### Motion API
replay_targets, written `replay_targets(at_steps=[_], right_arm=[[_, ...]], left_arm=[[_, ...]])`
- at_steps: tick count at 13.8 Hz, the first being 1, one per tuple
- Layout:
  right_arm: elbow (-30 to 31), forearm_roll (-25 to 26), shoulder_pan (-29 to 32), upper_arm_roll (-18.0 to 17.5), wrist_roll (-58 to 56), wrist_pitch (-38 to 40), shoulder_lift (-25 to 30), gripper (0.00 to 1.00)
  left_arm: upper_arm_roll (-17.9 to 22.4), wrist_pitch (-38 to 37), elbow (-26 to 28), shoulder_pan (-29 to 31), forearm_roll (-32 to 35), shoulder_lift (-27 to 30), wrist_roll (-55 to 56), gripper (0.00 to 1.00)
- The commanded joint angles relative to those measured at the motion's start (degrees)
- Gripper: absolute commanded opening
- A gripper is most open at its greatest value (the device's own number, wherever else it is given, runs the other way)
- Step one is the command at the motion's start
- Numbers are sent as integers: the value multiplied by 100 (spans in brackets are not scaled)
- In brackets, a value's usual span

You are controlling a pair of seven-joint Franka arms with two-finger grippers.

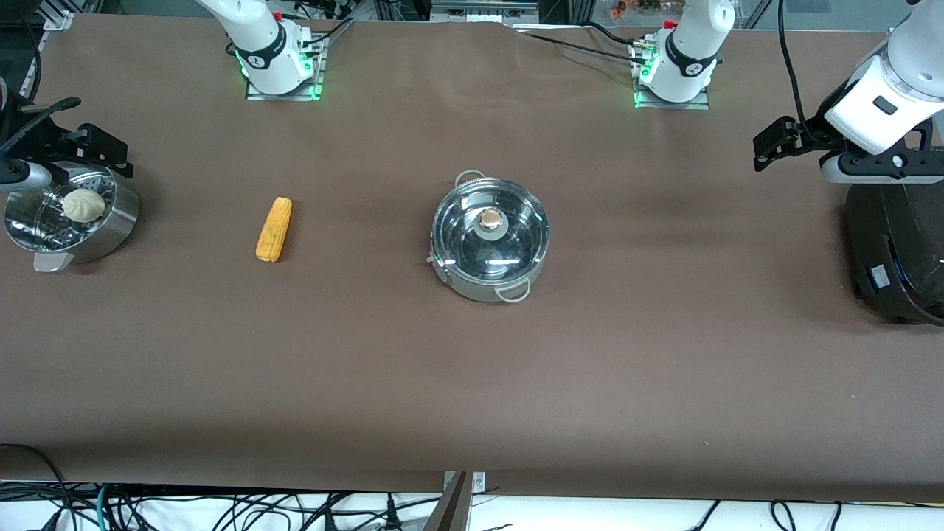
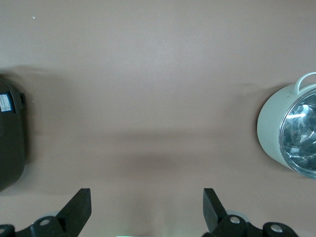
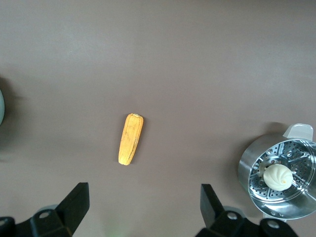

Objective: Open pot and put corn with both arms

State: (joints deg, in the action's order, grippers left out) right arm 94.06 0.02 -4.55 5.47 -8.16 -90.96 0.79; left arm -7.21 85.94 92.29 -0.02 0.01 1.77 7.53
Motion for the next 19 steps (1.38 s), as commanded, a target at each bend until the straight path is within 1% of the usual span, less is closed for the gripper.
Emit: replay_targets(at_steps=[1, 12, 15, 17, 19], right_arm=[[-151, -2, -2, -2, -19, 96, -44, 100], [-133, 7, -2, -2, 43, 52, -44, 100], [-151, -2, -2, -2, 43, 43, -44, 100], [-151, -37, -2, -2, 60, 78, 8, 100], [-142, -72, -2, -2, 60, 96, 8, 100]], left_arm=[[-17, -200, -132, 28, -89, -45, 11, 100], [-26, -341, -123, 2, -89, -80, 11, 100], [-61, -648, -106, -86, -98, -168, 2, 100], [-341, -649, -114, -218, -307, -203, 89, 100], [-745, -606, -114, -227, -405, -334, 151, 100]])
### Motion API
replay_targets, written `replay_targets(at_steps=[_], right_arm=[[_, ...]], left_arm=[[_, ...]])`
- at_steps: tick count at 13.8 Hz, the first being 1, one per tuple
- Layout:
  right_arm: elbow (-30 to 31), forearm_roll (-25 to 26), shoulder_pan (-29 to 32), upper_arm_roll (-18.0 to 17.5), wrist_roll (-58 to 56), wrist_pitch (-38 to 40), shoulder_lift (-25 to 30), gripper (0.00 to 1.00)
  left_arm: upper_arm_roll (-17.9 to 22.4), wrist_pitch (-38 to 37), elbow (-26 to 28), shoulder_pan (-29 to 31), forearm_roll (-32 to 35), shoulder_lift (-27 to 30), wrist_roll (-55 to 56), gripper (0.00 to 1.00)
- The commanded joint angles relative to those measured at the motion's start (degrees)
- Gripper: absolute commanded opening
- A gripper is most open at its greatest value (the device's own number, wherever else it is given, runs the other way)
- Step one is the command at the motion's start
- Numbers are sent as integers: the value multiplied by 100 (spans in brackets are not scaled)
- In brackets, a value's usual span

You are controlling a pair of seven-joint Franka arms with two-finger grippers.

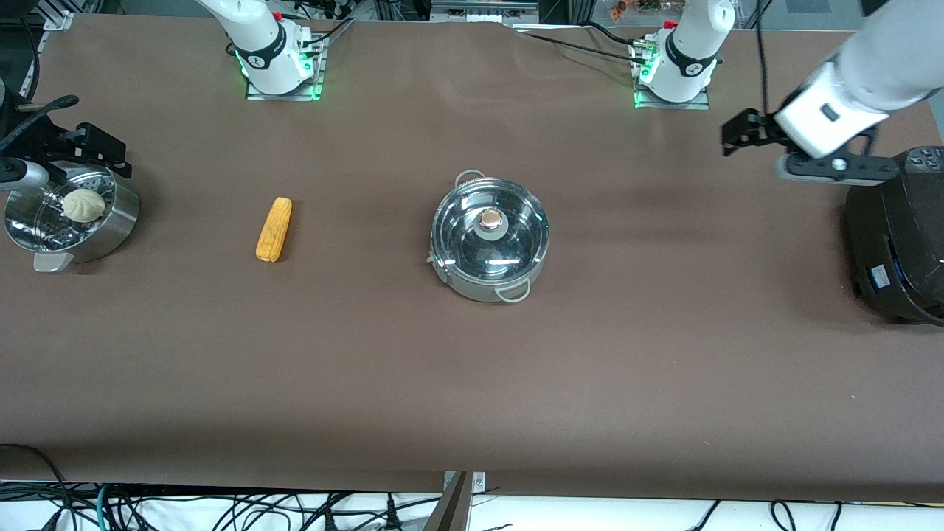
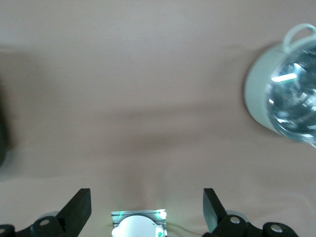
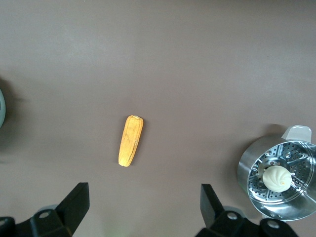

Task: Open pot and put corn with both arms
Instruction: 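Reach the left gripper over the pot and grasp the lid knob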

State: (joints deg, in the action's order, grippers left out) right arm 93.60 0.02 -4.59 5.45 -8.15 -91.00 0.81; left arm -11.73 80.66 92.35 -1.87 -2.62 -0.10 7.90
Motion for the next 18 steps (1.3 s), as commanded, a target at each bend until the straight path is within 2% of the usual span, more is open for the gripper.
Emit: replay_targets(at_steps=[1, 6, 10, 13, 15, 18], right_arm=[[-96, -81, 2, 8, 68, 100, 7, 100], [-96, -64, 19, 0, 51, 30, -63, 100], [-70, -72, 19, 8, 60, -93, -187, 100], [-8, -72, 63, 43, 60, -128, -239, 100], [-8, -72, 63, 44, 68, -137, -292, 100], [-8, -81, 63, 44, 68, -233, -371, 100]], left_arm=[[-486, 36, -130, -50, -169, -252, 324, 100], [-1137, 1098, -139, -374, -380, -920, 2387, 100], [-1156, 2108, -165, -1393, -310, -1632, 3978, 100], [-1138, 2672, -191, -2017, 285, -2194, 4797, 100], [-1147, 2832, -366, -2185, 761, -2563, 5010, 100], [-1147, 2850, -840, -2195, 771, -2986, 5011, 100]])
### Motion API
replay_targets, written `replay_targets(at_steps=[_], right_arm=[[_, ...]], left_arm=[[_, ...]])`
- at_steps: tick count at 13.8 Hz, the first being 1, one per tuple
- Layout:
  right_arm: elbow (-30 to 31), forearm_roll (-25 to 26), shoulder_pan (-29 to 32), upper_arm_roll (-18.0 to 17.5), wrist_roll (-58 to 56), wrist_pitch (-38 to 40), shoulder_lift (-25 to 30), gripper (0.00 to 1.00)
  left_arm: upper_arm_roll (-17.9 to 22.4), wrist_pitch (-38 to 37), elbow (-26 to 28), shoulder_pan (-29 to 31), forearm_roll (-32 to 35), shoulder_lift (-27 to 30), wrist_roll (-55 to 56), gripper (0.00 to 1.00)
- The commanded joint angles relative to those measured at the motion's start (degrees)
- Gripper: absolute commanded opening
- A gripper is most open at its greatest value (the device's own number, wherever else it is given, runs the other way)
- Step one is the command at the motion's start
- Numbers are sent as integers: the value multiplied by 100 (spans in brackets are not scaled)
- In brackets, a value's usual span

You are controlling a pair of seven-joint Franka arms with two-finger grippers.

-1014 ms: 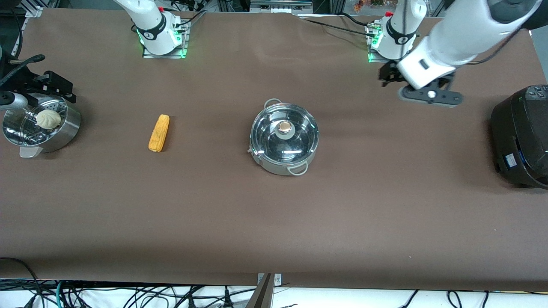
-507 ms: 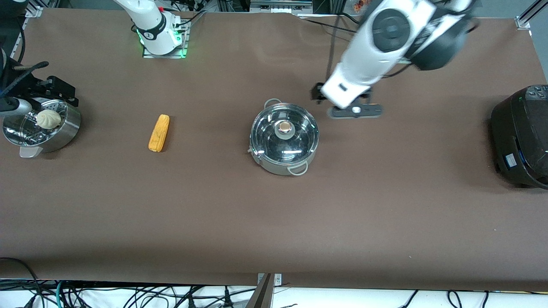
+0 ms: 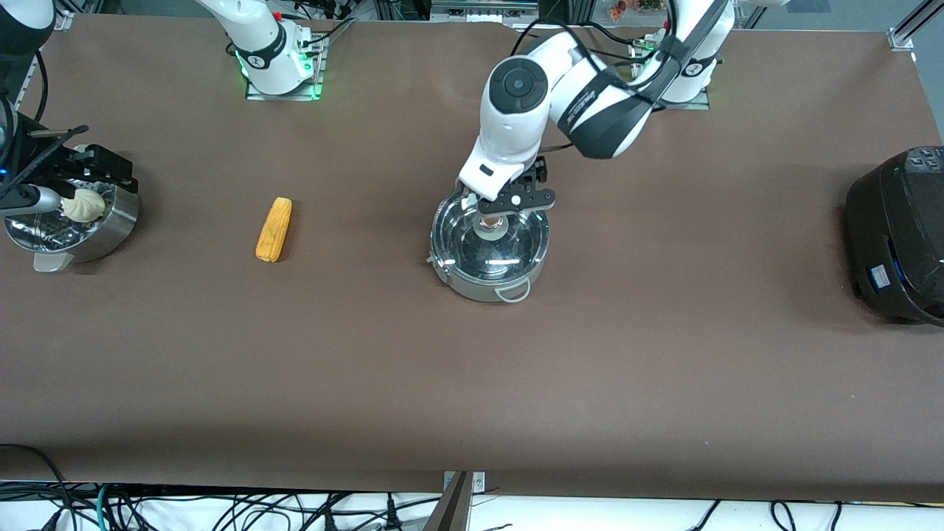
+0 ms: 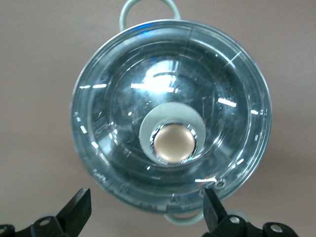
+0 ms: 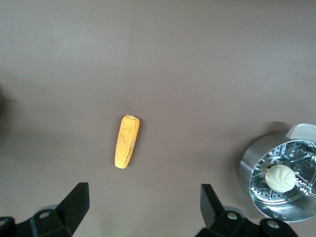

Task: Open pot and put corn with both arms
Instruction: 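Reach the left gripper over the pot and grasp the lid knob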

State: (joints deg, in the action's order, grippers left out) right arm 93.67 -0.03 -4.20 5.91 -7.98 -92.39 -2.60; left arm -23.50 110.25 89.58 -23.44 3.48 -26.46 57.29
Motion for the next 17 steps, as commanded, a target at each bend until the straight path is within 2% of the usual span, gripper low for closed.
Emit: replay_targets(at_steps=[1, 4, 7, 9, 17], right_arm=[[-15, -76, 16, -2, 51, -130, -56, 100], [-15, -85, -11, -11, 139, -262, -153, 100], [-24, -85, -2, -11, 139, -368, -267, 100], [-15, -94, -11, -20, 139, -411, -276, 100], [204, -129, -20, -20, 139, -666, -320, 100]], left_arm=[[30, -21, -626, -38, 161, -421, 72, 100], [39, 445, -565, -38, 205, -457, 72, 100], [56, 445, -547, -134, 223, -536, 72, 100], [39, 445, -460, -143, 564, -545, 72, 100], [48, 428, -407, -214, 697, -703, 72, 100]])
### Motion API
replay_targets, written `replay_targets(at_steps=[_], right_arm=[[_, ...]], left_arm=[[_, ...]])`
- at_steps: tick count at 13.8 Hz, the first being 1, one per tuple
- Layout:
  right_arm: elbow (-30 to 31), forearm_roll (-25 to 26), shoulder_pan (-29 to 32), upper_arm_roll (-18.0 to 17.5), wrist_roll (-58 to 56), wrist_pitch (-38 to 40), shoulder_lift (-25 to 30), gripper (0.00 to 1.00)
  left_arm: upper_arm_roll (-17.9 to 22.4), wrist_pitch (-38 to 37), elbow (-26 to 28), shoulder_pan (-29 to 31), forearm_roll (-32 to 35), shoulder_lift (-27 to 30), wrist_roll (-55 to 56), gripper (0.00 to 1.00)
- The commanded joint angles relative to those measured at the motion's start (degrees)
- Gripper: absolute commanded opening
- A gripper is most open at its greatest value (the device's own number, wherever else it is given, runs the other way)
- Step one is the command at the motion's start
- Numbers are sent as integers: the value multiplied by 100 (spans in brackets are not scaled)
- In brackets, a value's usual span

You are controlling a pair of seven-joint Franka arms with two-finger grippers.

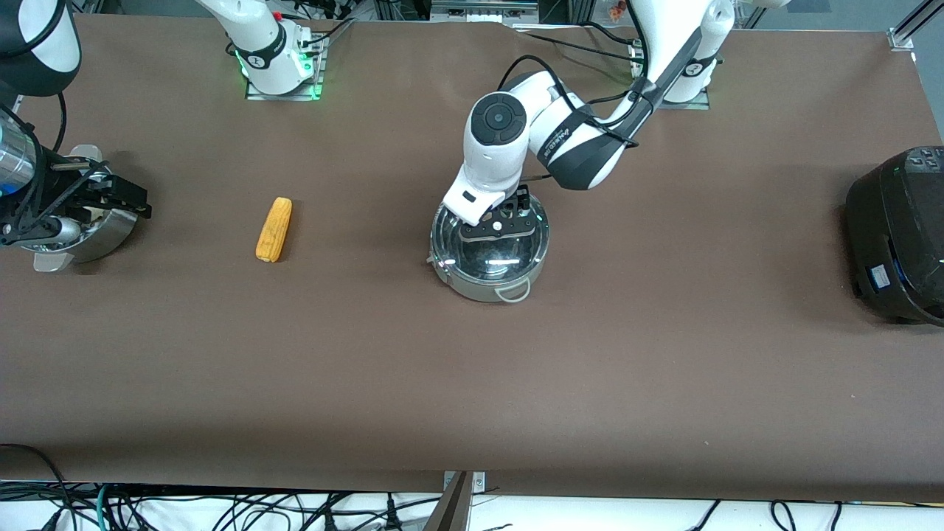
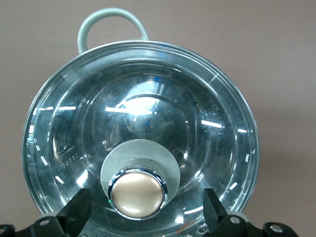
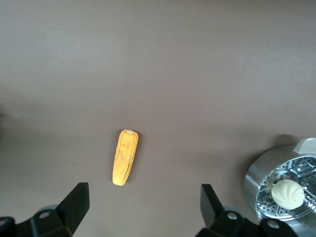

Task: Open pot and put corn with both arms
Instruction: 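Lift the glass lid with the left gripper while the right gripper reaches the corn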

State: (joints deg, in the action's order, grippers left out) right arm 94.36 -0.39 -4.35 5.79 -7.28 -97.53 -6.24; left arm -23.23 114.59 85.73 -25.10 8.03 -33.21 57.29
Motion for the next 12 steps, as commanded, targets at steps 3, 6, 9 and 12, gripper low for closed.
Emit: replay_targets(at_steps=[3, 6, 9, 12], right_arm=[[153, -93, -5, -8, 77, -223, 0, 100], [888, -93, -13, -17, 121, -1028, 43, 100], [1522, -102, -22, -122, 630, -1619, 122, 100], [2128, -111, -31, -314, 1165, -2312, 114, 100]], left_arm=[[12, -24, 14, -47, 322, -28, 72, 76], [3, -50, 14, -47, 322, -28, 72, 33], [3, -50, 5, -47, 322, -2, 81, 15], [-6, -277, -82, -30, 313, 112, 72, 12]])
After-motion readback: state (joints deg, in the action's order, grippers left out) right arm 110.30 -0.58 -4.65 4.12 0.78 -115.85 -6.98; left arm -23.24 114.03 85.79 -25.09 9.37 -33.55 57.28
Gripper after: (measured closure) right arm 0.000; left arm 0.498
